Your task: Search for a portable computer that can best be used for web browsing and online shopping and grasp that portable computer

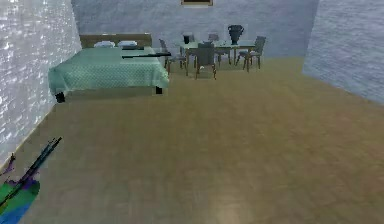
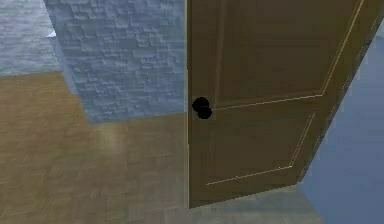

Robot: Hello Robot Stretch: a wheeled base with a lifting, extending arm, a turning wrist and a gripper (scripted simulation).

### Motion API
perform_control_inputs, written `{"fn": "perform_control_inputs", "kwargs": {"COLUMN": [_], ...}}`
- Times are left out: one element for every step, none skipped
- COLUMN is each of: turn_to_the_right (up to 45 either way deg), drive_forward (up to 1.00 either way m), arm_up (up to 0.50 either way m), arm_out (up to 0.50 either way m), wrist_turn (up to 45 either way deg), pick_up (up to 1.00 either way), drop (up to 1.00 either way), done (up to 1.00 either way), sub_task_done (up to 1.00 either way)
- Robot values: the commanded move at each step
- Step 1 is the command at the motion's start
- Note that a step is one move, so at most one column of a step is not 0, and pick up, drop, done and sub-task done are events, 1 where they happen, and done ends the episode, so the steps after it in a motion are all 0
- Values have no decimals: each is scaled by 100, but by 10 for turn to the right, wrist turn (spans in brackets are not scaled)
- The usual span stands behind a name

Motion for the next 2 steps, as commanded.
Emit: {"fn": "perform_control_inputs", "kwargs": {"turn_to_the_right": [240,0], "drive_forward": [0,100], "arm_up": [0,0], "arm_out": [0,0], "wrist_turn": [0,0], "pick_up": [0,0], "drop": [0,0], "done": [0,0], "sub_task_done": [0,0]}}
